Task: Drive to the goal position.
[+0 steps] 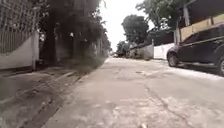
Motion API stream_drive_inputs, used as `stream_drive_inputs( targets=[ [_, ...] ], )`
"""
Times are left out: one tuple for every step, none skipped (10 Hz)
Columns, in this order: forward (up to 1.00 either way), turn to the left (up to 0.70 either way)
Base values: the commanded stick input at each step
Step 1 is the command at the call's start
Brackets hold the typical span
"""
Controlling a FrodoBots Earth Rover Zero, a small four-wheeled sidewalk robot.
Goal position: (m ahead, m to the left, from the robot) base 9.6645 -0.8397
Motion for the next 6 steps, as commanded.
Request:
stream_drive_inputs(
  targets=[
    [1.00, -0.07],
    [1.00, -0.07],
    [1.00, -0.07],
    [1.00, -0.07],
    [1.00, -0.07],
    [1.00, -0.07]
  ],
)
